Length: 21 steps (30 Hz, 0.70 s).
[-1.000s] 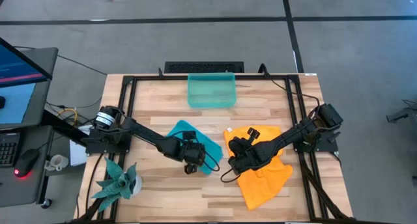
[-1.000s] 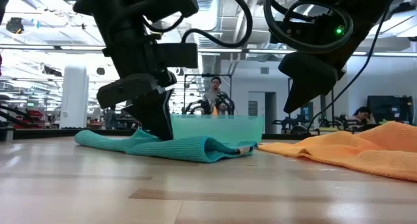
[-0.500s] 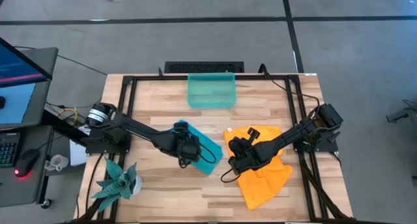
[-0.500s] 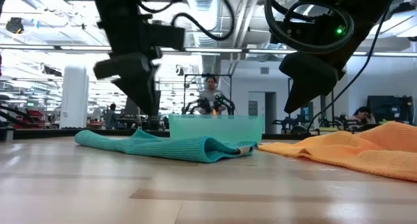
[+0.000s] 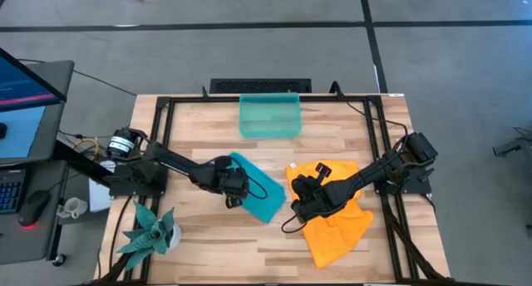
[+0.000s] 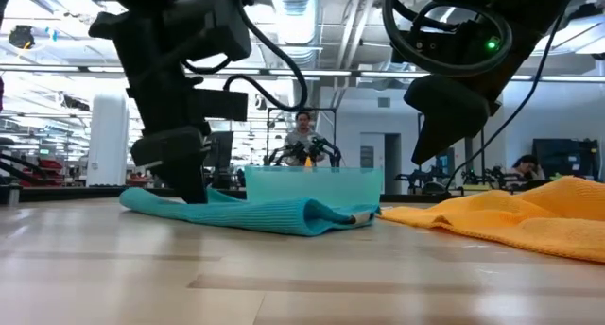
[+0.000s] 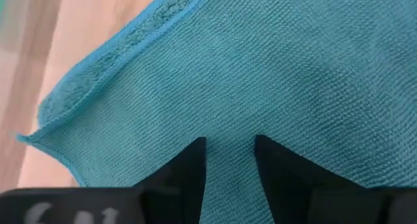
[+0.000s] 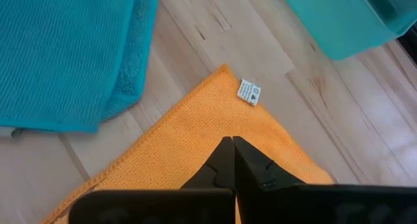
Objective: Roll microfiber towels into tight, uniform cylinder then place into a basket
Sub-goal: Roll the blue microfiber cloth
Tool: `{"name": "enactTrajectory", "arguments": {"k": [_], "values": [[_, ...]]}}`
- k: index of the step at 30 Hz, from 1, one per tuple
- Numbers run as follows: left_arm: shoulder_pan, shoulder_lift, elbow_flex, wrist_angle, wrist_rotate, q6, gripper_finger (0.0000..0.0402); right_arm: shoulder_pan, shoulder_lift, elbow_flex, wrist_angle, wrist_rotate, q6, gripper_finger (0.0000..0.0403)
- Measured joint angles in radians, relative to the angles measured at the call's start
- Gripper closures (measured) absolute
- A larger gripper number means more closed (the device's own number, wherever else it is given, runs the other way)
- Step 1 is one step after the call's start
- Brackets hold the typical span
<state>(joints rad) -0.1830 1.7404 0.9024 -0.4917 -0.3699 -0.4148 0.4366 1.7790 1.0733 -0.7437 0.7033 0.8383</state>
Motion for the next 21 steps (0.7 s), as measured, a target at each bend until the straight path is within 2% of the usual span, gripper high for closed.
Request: {"name": "enactTrajectory", "arguments": {"k": [4, 9, 12, 18, 21], "values": [[0.051, 0.001, -0.012, -0.011, -0.002, 0.064, 0.0287, 0.000, 0.000, 0.000, 0.000, 0.000, 0.000, 0.0388], [0.111, 0.007, -0.001, -0.020, -0.076, 0.209, 0.0299, -0.002, 0.000, 0.000, 0.009, -0.001, 0.000, 0.0388], [0.138, 0.008, 0.012, -0.028, -0.087, 0.274, 0.0303, -0.001, 0.000, 0.000, 0.021, -0.001, 0.000, 0.0386], [0.127, -0.066, 0.039, -0.029, -0.085, 0.299, 0.0303, 0.007, 0.000, 0.000, 0.020, -0.013, 0.001, 0.0388], [0.097, -0.124, 0.040, -0.028, -0.084, 0.259, 0.0303, 0.007, 0.000, 0.000, 0.021, -0.028, 0.002, 0.0388]]}}
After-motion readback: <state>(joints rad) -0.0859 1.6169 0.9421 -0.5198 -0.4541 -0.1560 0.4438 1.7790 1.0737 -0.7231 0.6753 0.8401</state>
